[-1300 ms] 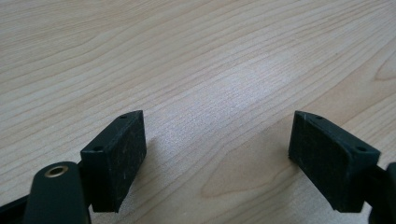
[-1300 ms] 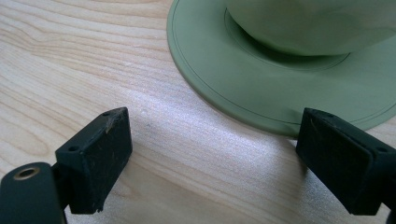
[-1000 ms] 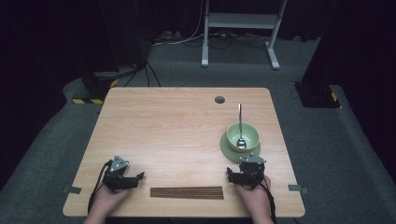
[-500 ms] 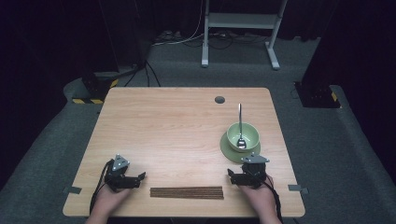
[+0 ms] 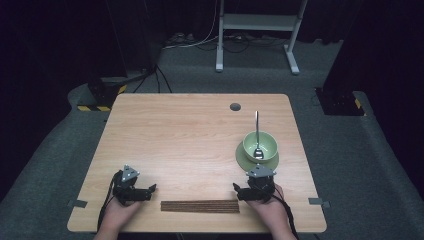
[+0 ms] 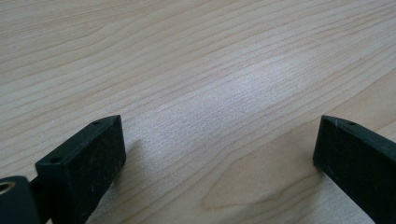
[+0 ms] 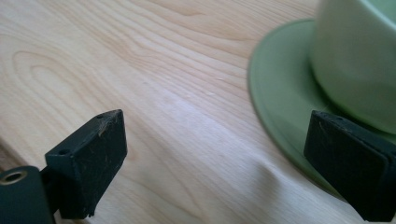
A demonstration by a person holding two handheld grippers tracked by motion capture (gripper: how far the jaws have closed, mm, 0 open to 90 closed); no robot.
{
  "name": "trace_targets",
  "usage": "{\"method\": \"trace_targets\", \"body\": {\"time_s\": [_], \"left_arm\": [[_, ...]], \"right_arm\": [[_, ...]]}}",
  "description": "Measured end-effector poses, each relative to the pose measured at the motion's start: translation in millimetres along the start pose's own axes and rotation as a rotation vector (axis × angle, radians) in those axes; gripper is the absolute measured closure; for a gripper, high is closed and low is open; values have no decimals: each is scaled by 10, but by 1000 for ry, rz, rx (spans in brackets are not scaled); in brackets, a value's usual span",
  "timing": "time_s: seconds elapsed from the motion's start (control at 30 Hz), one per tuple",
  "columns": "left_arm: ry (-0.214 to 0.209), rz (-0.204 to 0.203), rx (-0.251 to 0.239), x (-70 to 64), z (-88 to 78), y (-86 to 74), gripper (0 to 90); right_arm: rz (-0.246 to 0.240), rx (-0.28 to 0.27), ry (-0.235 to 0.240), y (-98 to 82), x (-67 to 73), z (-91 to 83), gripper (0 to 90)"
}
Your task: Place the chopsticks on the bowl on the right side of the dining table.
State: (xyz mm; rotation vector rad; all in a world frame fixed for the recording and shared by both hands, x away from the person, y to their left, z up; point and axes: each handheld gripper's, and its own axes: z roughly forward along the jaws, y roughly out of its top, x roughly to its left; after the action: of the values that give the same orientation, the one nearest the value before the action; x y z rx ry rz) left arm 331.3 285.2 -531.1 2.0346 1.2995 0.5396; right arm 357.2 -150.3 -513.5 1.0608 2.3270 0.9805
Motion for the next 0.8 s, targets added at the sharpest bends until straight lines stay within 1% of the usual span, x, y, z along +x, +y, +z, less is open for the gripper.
{"method": "trace_targets", "body": {"time_s": [0.1, 0.13, 0.23, 0.33, 0.4, 0.43, 0.53, 0.63, 0.77, 0.8], "left_arm": [[1, 1, -3, 14, 5, 7, 40], [2, 1, -4, 14, 4, 7, 42], [1, 0, -10, 11, -2, 3, 58], [7, 0, -18, 9, -12, -3, 87], [4, 9, -23, 0, -22, -10, 111], [3, 3, -21, 5, -20, -9, 114], [8, -5, -14, 11, -11, -4, 86], [14, -11, -12, 14, -11, -4, 79], [16, -16, -12, 14, -11, -4, 79], [17, -16, -12, 14, -11, -4, 79]], "right_arm": [[-16, 5, 16, 10, 53, 21, 62], [-15, 8, 23, 12, 64, 24, 62], [-25, -2, 44, 14, 99, 30, 62], [-31, -1, 63, 16, 146, 36, 61], [-25, -3, 84, 26, 180, 36, 61], [-26, -7, 92, 33, 195, 35, 61], [-28, -11, 109, 55, 247, 40, 61], [-27, -8, 140, 70, 303, 52, 61], [-59, -8, 176, 81, 394, 68, 62], [-57, -6, 184, 81, 417, 73, 63]]}}
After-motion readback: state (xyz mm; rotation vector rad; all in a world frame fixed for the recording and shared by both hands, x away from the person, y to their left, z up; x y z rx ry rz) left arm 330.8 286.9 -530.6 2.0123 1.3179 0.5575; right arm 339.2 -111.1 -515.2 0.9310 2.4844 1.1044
